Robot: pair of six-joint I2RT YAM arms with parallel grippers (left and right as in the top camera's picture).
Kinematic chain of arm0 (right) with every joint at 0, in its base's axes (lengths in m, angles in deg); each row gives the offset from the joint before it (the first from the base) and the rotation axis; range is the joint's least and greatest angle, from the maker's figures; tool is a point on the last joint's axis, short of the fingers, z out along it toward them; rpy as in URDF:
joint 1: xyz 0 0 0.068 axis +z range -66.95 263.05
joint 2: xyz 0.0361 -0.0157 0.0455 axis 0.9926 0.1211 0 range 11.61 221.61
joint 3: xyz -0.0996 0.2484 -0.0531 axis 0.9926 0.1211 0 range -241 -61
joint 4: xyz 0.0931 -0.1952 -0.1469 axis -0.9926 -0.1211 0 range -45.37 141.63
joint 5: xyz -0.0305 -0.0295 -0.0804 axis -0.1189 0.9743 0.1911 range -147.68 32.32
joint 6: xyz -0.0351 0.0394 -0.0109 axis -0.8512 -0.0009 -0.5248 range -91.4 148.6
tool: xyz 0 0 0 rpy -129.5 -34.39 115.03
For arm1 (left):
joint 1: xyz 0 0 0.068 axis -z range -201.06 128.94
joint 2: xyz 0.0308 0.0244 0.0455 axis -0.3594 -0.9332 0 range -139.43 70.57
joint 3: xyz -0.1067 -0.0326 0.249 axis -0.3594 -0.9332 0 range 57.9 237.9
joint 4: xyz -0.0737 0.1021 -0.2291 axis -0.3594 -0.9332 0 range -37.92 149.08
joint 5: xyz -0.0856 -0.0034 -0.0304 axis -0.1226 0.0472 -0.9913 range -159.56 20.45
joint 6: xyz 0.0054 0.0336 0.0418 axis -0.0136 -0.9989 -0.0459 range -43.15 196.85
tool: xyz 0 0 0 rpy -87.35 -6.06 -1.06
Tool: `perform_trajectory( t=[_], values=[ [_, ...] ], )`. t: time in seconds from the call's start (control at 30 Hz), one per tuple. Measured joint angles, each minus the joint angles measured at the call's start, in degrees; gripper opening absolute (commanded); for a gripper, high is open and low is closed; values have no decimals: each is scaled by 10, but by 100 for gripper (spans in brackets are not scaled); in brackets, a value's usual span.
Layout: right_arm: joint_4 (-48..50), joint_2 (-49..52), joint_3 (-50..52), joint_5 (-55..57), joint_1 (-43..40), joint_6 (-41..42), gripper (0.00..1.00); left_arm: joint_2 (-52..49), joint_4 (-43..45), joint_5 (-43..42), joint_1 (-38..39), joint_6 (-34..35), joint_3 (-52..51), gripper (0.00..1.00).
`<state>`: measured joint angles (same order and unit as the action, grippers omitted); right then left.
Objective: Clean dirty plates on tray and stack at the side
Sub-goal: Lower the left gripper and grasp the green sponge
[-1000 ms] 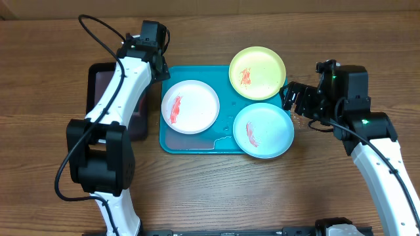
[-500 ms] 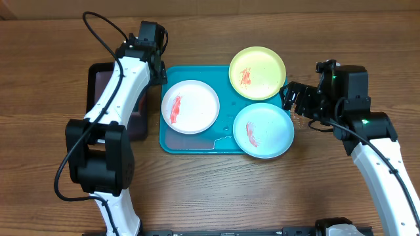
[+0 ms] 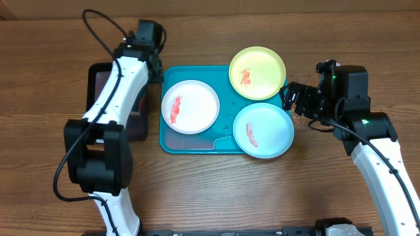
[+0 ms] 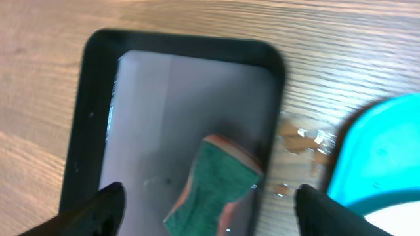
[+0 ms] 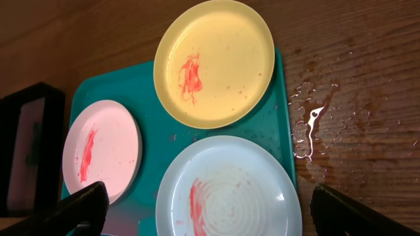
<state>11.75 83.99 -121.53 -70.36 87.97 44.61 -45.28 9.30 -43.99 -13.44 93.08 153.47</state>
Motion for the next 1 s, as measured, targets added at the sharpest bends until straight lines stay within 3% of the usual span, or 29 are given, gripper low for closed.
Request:
perform_trajectory(
  t=[0.2, 0.27, 0.47, 0.83, 0.87, 1.0],
  values=[
    [0, 0, 0, 0, 0, 0, 100, 0, 3, 0, -37, 63, -10, 76],
    [0, 0, 0, 0, 0, 0, 100, 0, 15, 0, -43, 64, -26, 71],
    [2, 0, 0, 0, 0, 0, 100, 0, 50, -44, -42, 0, -70, 50],
    [2, 0, 0, 0, 0, 0, 100, -1, 47, -70, -42, -79, -131, 49],
    [2, 0, 0, 0, 0, 0, 100, 0, 49, -70, -42, -83, -131, 39],
    [2, 0, 0, 0, 0, 0, 100, -1, 57, -71, -42, -106, -132, 26]
  ],
)
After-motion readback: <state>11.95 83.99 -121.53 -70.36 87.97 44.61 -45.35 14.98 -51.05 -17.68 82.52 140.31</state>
